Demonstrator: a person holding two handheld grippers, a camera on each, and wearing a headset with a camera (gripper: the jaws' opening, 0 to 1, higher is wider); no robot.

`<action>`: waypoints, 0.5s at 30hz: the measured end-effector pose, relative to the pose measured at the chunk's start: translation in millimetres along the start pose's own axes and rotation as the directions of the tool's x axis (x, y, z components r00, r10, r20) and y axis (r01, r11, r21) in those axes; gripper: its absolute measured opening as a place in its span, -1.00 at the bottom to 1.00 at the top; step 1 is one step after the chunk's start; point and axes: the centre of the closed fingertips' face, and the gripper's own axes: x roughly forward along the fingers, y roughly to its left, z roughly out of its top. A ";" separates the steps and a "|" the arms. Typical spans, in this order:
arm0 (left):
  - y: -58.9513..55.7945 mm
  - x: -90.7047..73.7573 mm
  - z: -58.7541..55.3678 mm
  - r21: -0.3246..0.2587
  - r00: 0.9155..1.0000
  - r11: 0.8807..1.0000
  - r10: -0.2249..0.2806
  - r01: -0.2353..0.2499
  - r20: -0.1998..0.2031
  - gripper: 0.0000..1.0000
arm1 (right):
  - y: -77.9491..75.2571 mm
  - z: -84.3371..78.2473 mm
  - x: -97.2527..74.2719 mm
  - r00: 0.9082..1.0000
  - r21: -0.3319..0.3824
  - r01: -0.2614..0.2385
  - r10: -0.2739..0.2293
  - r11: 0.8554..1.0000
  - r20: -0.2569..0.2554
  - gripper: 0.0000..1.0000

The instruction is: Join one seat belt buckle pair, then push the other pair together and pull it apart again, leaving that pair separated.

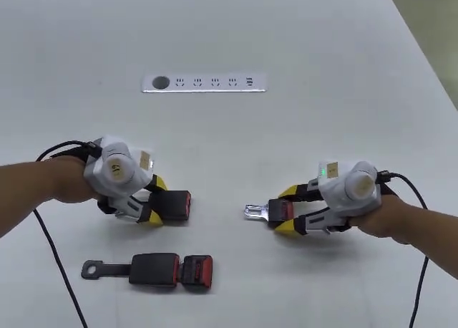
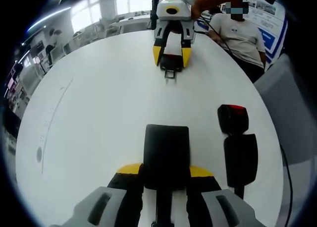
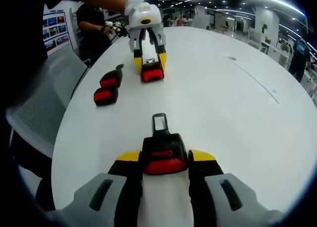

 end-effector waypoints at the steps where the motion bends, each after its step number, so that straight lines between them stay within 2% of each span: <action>1: 0.0 0.2 0.4 -0.005 1.000 1.000 0.002 -0.002 -0.008 -0.32 | -0.1 -0.8 0.4 1.000 -0.014 0.010 -0.010 1.000 -0.009 -0.30; 3: -0.6 0.5 2.0 -0.006 1.000 1.000 0.009 -0.009 -0.020 -0.32 | 2.2 -2.5 1.0 0.999 -0.065 0.025 -0.027 0.998 -0.028 -0.30; 4: -0.2 1.0 2.0 -0.010 1.000 1.000 0.012 -0.013 -0.026 -0.32 | 3.0 -1.9 1.5 0.999 -0.065 0.034 -0.036 0.997 -0.031 -0.29; 6: -0.8 1.1 3.6 -0.067 1.000 0.998 0.017 -0.018 -0.019 -0.26 | 1.4 -1.2 0.9 0.998 -0.042 0.046 -0.048 0.998 -0.039 -0.28; 7: -2.3 1.1 6.6 -0.122 1.000 0.992 0.020 -0.020 -0.001 -0.19 | -1.8 -1.3 -0.1 0.997 0.006 0.069 -0.069 0.998 -0.037 -0.21; 9: -3.4 -0.5 9.2 -0.137 1.000 0.990 0.022 -0.019 0.016 0.08 | -6.3 0.1 -3.3 0.996 0.007 0.090 -0.090 0.996 -0.020 -0.07; 11: -4.0 -5.3 10.9 -0.174 0.999 0.984 0.035 -0.031 0.021 0.27 | -9.7 3.4 -7.4 0.992 0.038 0.125 -0.126 0.991 0.002 0.01; 13: -1.0 -8.9 12.6 -0.212 0.998 0.976 0.058 -0.048 0.040 0.35 | -14.1 8.0 -11.9 0.985 0.083 0.164 -0.167 0.983 0.033 0.11; 15: 4.4 -16.6 16.9 -0.229 0.992 0.969 0.105 -0.088 0.065 0.43 | -20.3 11.1 -16.9 0.974 0.117 0.211 -0.219 0.970 0.054 0.19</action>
